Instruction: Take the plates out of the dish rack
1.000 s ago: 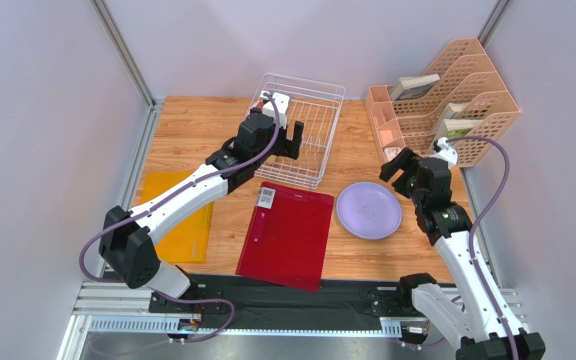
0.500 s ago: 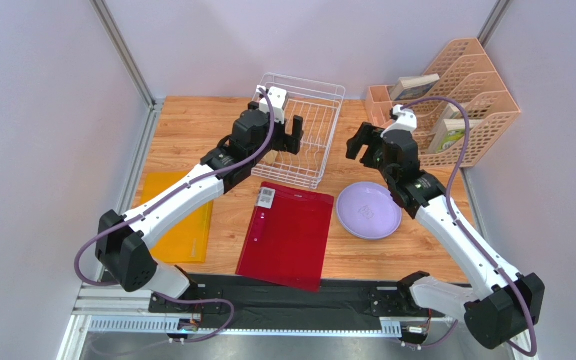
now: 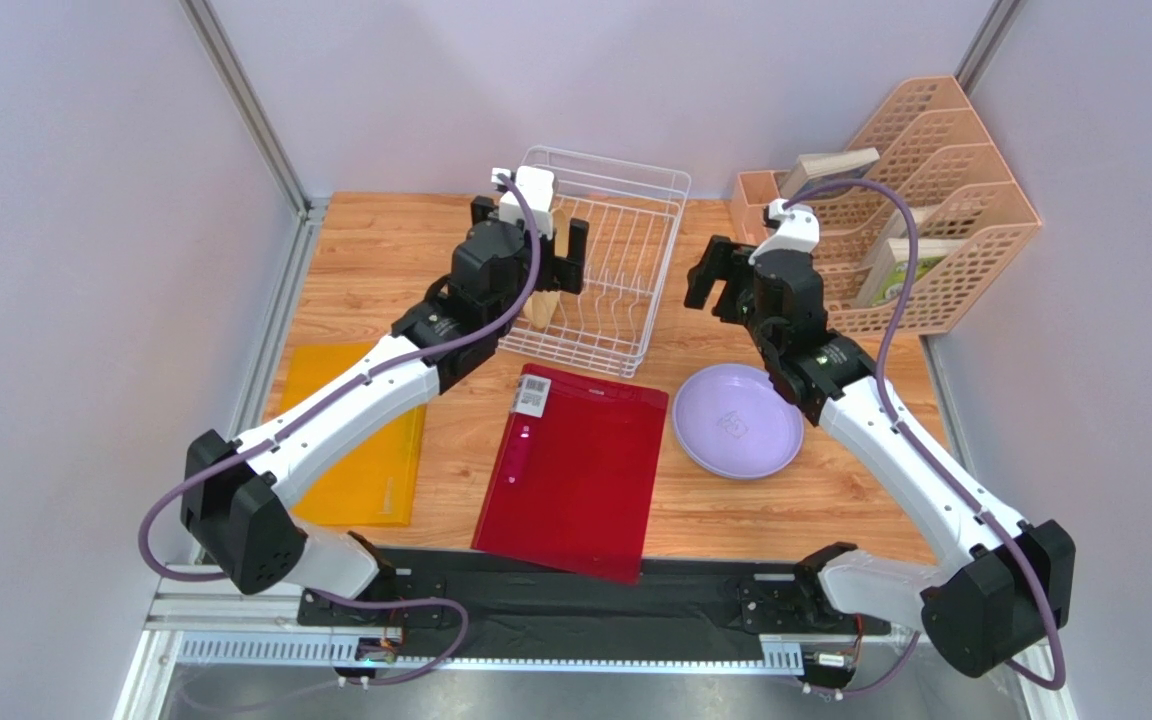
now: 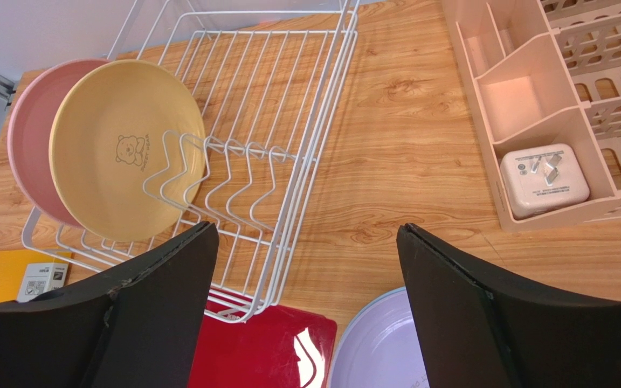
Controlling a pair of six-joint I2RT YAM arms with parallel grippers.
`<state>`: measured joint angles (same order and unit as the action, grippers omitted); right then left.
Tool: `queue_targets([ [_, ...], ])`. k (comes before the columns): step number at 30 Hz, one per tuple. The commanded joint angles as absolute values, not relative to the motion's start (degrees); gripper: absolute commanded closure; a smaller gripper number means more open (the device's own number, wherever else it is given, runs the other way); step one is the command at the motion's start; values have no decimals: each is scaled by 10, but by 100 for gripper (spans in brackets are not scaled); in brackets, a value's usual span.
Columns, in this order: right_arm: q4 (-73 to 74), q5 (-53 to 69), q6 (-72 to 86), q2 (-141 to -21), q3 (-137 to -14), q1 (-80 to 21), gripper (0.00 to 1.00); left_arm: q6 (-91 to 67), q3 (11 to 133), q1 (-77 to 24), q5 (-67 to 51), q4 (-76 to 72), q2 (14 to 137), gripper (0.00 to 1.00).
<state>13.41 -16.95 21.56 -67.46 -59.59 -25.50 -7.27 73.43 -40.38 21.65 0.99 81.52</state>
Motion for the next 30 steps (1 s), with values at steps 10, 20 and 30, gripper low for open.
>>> queue_targets([
  [10,69,-194,164,-664,-596,-259,13,-1,687,-387,294,-67,780,0],
  [20,76,-185,146,-670,-585,-259,14,26,664,-339,335,-83,794,0],
  [30,79,-163,119,-674,-583,-259,14,6,658,-280,302,-80,817,0],
])
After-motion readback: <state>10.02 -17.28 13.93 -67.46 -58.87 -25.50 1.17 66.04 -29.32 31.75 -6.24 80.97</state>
